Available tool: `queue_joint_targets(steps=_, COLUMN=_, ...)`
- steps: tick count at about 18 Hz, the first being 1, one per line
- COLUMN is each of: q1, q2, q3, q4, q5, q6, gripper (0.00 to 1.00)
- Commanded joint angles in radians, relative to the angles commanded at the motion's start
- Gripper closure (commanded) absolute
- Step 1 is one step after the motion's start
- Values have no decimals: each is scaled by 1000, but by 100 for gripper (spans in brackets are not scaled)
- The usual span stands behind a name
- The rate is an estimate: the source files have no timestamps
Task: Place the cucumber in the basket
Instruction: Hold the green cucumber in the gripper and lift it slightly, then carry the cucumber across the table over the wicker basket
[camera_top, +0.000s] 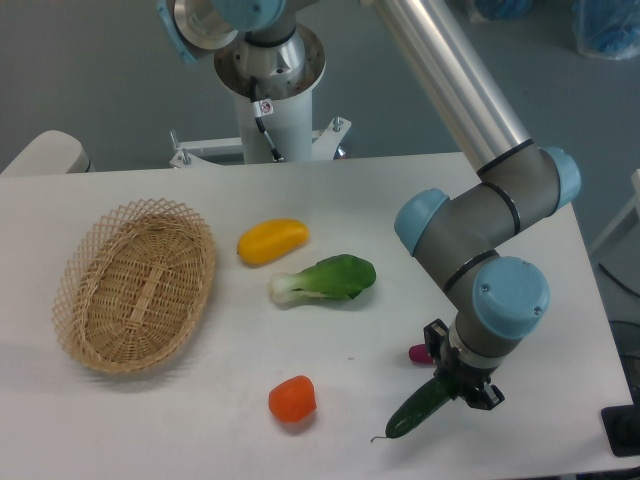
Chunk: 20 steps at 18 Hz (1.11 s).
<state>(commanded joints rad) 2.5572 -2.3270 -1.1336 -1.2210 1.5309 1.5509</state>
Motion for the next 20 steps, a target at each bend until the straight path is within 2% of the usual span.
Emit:
queue_joint_targets(steps=8, q1=-18, q2=2, q3=0, q4=-3, q5=3, q6=-11, gripper=81)
queue_joint_targets(steps=15, q1=-67, q2=17, q3=-12, q4=-9, q5=3, q6=-153, gripper=82)
queue_joint_targets(steps=18, q1=-93, q2=61, q3=-79, q4=-6, q5=-3, q6=-164, gripper=82)
queue_joint_targets(steps=20, q1=-123, q2=110, q3=-130, q4=-6, q5=-6, q6=-189, gripper=82)
